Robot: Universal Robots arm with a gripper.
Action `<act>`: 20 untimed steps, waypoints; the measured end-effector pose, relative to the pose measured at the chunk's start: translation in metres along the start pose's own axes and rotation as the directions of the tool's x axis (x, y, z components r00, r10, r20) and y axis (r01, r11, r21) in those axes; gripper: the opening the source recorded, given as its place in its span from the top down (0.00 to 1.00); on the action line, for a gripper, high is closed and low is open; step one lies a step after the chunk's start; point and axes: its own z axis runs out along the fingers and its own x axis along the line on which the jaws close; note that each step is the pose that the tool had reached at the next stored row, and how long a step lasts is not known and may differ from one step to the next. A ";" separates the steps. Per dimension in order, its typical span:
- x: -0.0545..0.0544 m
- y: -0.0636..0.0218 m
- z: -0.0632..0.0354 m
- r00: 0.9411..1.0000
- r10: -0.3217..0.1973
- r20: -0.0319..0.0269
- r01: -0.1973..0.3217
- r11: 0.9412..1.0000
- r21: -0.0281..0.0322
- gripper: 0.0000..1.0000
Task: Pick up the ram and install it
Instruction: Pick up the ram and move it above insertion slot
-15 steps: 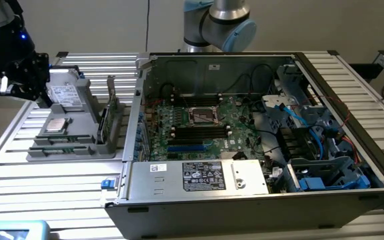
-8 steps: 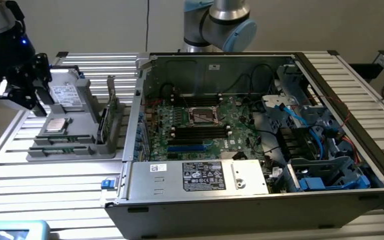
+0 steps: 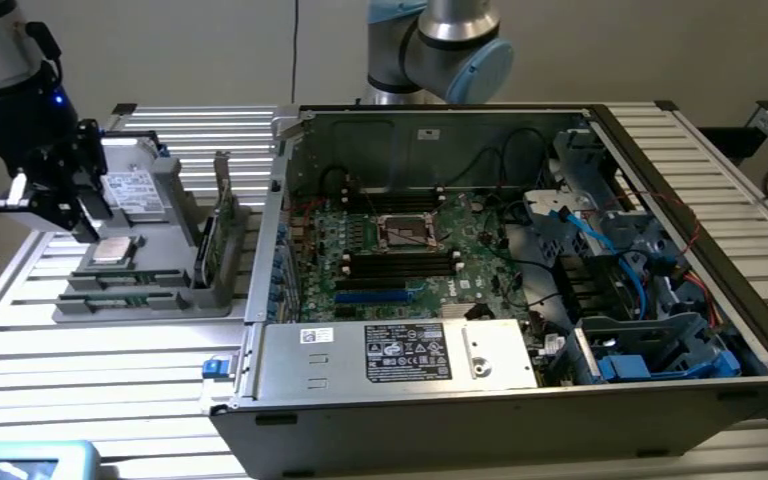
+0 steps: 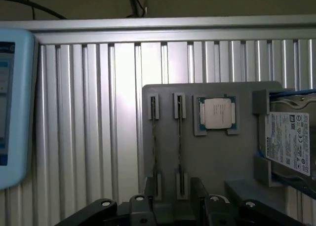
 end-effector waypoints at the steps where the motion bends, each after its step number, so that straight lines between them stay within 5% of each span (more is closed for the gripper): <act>1: 0.000 0.0000 0.0018 1.000 -0.005 0.000 0.005 1.000 0.000 0.58; 7: 0.001 -0.0002 0.0123 0.999 -0.037 -0.002 0.037 0.999 -0.001 0.58; 12: 0.001 -0.0003 0.0163 0.999 -0.038 -0.018 0.038 0.999 -0.001 0.58; 14: 0.001 -0.0003 0.0180 0.999 -0.038 -0.024 0.038 0.999 0.003 0.58; 20: 0.003 -0.0004 0.0262 0.999 -0.038 -0.025 0.039 0.999 0.015 0.58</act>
